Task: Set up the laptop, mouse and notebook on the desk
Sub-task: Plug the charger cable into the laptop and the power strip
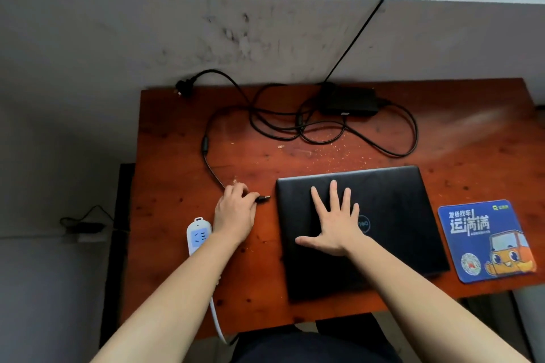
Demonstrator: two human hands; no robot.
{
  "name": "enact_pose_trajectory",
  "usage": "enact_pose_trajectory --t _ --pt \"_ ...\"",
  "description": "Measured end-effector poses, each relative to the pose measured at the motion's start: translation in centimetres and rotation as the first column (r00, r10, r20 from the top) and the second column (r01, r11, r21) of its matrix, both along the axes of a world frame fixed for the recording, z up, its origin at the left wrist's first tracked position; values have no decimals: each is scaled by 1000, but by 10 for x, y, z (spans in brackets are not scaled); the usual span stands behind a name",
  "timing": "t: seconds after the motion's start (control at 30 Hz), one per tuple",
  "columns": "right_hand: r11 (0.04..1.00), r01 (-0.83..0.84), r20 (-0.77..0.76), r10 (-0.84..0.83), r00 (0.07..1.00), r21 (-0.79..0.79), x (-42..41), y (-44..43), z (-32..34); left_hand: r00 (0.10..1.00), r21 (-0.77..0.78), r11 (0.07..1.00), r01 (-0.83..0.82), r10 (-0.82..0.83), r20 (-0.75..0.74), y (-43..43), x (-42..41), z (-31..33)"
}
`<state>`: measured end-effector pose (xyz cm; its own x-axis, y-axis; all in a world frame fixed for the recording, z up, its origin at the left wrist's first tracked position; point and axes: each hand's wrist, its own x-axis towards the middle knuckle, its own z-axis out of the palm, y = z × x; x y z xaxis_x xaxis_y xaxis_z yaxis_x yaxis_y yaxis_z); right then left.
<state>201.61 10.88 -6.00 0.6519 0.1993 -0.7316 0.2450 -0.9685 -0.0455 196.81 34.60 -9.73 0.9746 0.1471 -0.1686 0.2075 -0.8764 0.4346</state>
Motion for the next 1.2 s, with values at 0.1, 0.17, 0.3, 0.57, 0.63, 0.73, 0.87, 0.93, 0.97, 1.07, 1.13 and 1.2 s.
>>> enact_pose_trajectory --t 0.1,0.17,0.3,0.57,0.63,0.73,0.87,0.93,0.97,1.07,1.13,1.2 --pt "1000 -1 -14 1 1000 -13 -2 2 2 999 -14 999 -44 44 9 -3 3 0" --pt "1000 14 -20 -15 1000 -23 -2 3 3 999 -14 999 -40 41 27 -8 6 -2" --pt "999 37 -27 -37 999 -29 -2 6 4 997 -39 998 -52 54 49 -20 9 -5" --pt "999 48 -18 -49 999 -18 -4 6 4 996 -72 997 -2 9 89 -18 11 -7" --pt "999 47 -13 -47 999 -15 -4 6 3 994 -43 998 47 -43 99 -15 13 -7" --pt "999 48 -11 -48 999 -11 -5 6 2 984 17 991 136 -137 111 -11 18 -6" --pt "999 47 -8 -47 999 -3 -5 5 0 967 66 972 226 -232 106 -7 25 -7" --pt "999 52 -10 -52 999 3 -5 4 -2 964 61 969 238 -244 104 -8 26 -7" --pt "999 55 -9 -54 998 5 -5 4 -3 964 57 969 240 -245 104 -10 27 -8" --pt "998 59 -14 -59 998 12 -5 3 -5 965 46 970 238 -242 104 -12 27 -6" --pt "998 56 -12 -56 998 15 -5 2 -6 966 36 970 241 -244 84 -11 29 -4" --pt "998 53 -7 -53 999 17 -6 1 -6 965 11 967 256 -256 53 -7 31 -1"
